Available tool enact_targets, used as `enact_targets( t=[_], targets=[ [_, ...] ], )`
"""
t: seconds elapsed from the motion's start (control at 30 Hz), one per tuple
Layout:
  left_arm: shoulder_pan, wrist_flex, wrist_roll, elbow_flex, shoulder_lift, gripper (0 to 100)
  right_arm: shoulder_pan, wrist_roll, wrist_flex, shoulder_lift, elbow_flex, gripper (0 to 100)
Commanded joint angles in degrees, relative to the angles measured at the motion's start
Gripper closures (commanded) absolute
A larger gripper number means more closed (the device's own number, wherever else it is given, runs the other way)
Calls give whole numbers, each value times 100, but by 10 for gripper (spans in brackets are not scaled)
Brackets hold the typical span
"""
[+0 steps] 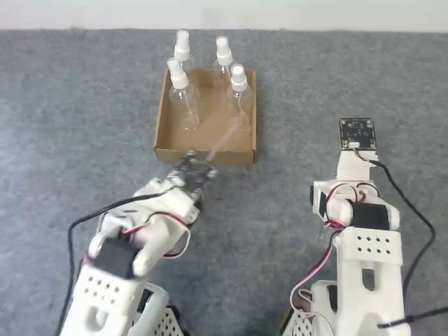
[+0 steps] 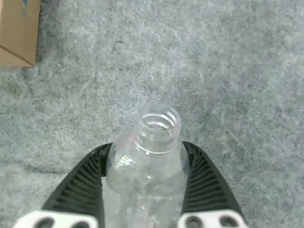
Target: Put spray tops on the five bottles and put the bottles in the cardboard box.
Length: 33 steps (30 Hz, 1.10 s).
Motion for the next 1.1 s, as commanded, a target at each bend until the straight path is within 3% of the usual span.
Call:
enact_targets(
  t=[0.0,0.73,1.07],
  targets=[
    [-457,18,290,-13,-818,987,48,-44,-163,-163,-79,991],
    [-2277,-721,1670,-92,-1116,984,48,-44,-163,-154,-79,991],
    [-2382,-730,1732,-391,-1099,984,48,-44,-163,-154,-79,991]
  ],
)
